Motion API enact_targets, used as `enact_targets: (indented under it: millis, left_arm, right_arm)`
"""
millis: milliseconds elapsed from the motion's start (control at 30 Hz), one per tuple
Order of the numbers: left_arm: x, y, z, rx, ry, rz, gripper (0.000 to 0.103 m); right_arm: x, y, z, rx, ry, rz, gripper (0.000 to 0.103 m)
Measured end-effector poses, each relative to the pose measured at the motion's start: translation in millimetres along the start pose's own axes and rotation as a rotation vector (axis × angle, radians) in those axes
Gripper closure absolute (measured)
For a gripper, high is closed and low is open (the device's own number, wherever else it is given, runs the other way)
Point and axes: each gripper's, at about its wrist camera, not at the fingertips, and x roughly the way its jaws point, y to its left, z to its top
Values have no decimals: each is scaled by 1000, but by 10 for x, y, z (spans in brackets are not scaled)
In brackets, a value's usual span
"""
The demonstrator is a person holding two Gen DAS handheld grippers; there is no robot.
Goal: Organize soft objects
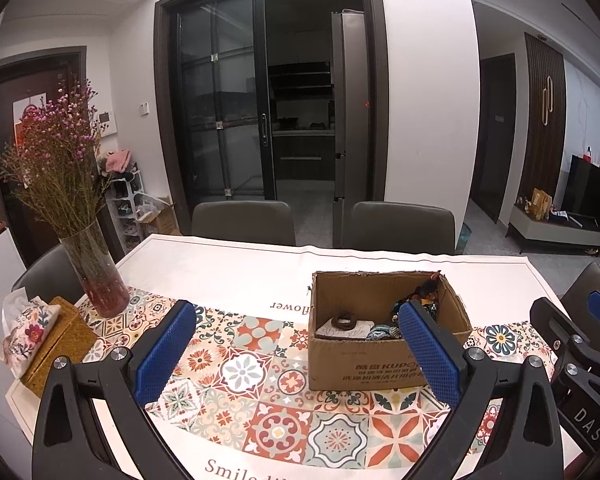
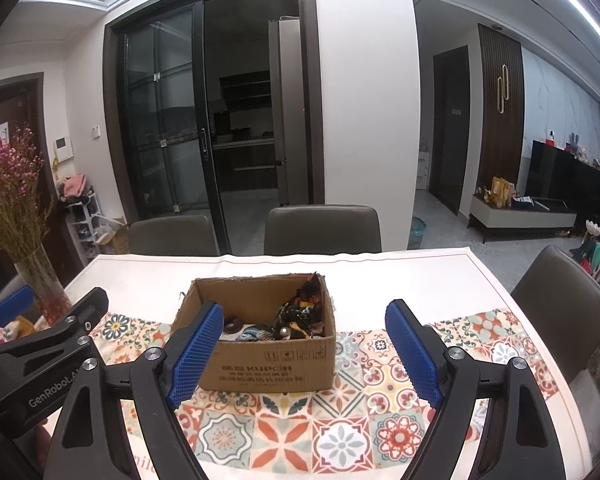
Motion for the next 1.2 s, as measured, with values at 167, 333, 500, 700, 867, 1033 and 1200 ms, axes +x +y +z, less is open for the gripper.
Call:
enact_targets:
  millis: [167, 333, 500, 700, 867, 1033, 1200]
  left_arm:
    - [-109, 1, -94, 4, -3, 2, 0]
    - [-216, 6, -205, 6, -8, 1, 0]
    - [-301, 13, -330, 3, -3, -6, 0]
    - [-395, 20, -415, 9, -3, -6, 0]
    - [-461, 55, -474, 7, 4, -9, 0]
    - [-459, 72, -580, 9, 34, -13, 0]
    - [-461, 61, -711, 21, 59, -14, 0]
  right_arm:
    - [-82, -16, -101, 2, 1, 3, 19]
    - [-174, -46, -206, 8, -2, 2, 19]
    - [-289, -42, -309, -1, -3, -3, 19]
    - [-373, -60, -360, 0, -8, -4, 19]
    - [-434, -41, -395, -4, -10, 3, 19]
    - [-479, -23, -479, -10, -4, 6, 19]
    - [-461, -49, -605, -6, 29, 14, 19]
